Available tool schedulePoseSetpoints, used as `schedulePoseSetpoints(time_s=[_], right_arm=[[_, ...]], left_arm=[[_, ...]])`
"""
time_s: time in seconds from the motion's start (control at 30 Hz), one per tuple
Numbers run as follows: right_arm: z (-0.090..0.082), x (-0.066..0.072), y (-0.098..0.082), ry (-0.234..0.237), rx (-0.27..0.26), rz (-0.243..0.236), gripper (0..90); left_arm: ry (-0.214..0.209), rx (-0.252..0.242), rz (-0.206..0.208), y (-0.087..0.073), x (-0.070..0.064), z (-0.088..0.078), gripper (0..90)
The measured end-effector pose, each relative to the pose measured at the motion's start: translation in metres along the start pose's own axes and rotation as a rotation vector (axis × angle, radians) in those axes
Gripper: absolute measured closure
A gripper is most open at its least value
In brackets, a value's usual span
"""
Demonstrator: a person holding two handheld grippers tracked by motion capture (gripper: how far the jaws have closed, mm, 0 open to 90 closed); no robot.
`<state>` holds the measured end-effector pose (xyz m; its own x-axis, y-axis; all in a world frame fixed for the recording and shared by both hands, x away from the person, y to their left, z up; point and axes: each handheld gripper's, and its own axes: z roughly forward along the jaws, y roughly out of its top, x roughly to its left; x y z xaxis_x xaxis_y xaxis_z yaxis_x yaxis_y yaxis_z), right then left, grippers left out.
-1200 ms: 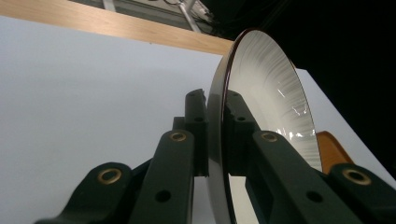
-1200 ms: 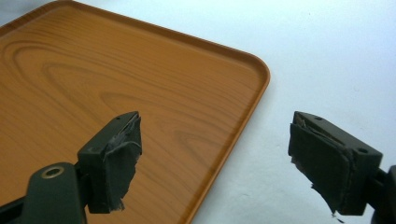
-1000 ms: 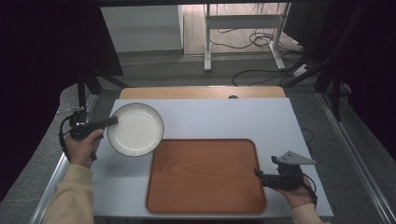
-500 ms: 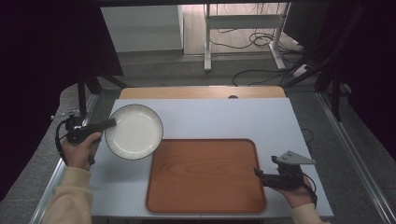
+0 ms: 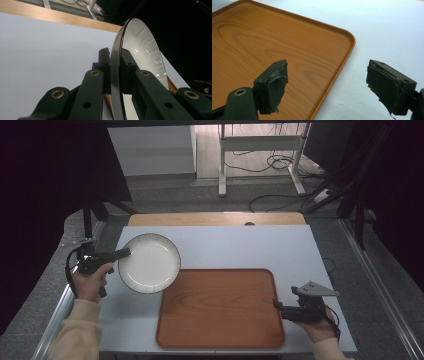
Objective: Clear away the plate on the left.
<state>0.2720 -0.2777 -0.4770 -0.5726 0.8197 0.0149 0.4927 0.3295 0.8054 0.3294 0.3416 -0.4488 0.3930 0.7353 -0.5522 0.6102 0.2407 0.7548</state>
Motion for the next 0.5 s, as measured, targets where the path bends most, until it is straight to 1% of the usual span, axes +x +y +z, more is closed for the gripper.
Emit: schedulePoseSetpoints(time_s=[0.1,0.3,0.5], right_arm=[[0.0,0.0,0.001,0.006,-0.004,0.005,17.8],[0.0,0.001,0.001,0.004,-0.004,-0.001,17.7],[-0.001,0.001,0.001,0.003,-0.004,0.001,17.8]], left_arm=[[-0.007,-0.002,-0.002,-0.001,-0.002,0.001,82.4],[-0.017,0.007,0.001,-0.002,-0.006,0.005,82.4],[-0.029,0.016,0.003,-0.005,-0.013,0.01,82.4]])
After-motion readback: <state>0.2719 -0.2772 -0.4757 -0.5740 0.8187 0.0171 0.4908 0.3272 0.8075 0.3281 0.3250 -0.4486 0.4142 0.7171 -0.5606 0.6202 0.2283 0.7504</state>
